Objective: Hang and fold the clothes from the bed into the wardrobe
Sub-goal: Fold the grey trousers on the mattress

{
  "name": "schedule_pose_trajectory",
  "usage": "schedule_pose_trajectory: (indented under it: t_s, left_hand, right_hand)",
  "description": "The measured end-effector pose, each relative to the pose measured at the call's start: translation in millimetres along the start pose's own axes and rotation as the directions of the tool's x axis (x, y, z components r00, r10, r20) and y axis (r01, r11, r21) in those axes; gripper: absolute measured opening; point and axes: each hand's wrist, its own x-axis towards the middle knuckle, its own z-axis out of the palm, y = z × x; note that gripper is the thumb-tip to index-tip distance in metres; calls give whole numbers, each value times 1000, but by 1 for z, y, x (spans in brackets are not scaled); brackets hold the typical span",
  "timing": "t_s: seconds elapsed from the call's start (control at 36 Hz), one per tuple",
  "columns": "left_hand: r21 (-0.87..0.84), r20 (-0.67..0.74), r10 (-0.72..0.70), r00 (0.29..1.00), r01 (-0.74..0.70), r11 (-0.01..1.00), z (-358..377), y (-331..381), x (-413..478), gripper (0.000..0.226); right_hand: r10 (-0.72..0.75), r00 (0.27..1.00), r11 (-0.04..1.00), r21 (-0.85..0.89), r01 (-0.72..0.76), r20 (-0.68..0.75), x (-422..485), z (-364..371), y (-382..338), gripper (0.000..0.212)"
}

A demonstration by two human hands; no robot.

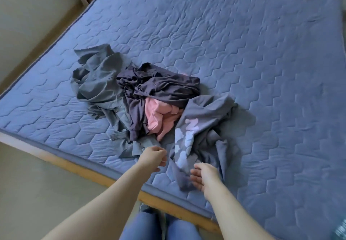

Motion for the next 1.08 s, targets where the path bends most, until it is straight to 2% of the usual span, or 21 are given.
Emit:
schedule_pose_trajectory:
  t_s: [0.22,0.33,0.47,0.53,0.61,0.69,0.75,0.81,0.92,1.08]
  left_hand:
    - [38,23,-141,990,140,989,19,5,50,12]
    - [124,2,-162,987,161,979,27,12,93,18]
    - [259,19,-106,994,98,961,47,22,136,31]
    - [213,13,-122,992,117,970,57,23,152,6]
    - [97,-1,-124,992,123,988,71,24,173,33]
    - [56,-35,-109,993,111,992,76,27,183,52]
    - [105,-33,-73,997,76,992,75,31,185,54]
    - [153,23,-33,999,30,988,73,36,184,47]
    - [189,137,4,991,-30,981,74,56,172,26]
    - [183,249,15,968,-63,981,72,84,145,31]
  right_hand:
    - [77,997,997,26,-77,-26,44,-4,-24,16]
    - [92,995,994,65,-89,-40,73,2,-33,11]
    - [130,990,985,119,-122,-61,99,3,-37,13]
    - [143,987,982,131,-133,-74,107,3,-38,13]
    - [153,985,979,149,-141,-77,117,2,-40,12]
    - [154,985,977,161,-140,-75,125,3,-43,12]
    - [156,985,977,161,-142,-78,130,4,-45,12]
    - [157,985,976,168,-142,-79,132,7,-48,13]
    - [115,992,979,174,-105,-48,129,12,-59,15]
    - [-111,993,988,106,116,-50,111,14,-72,16]
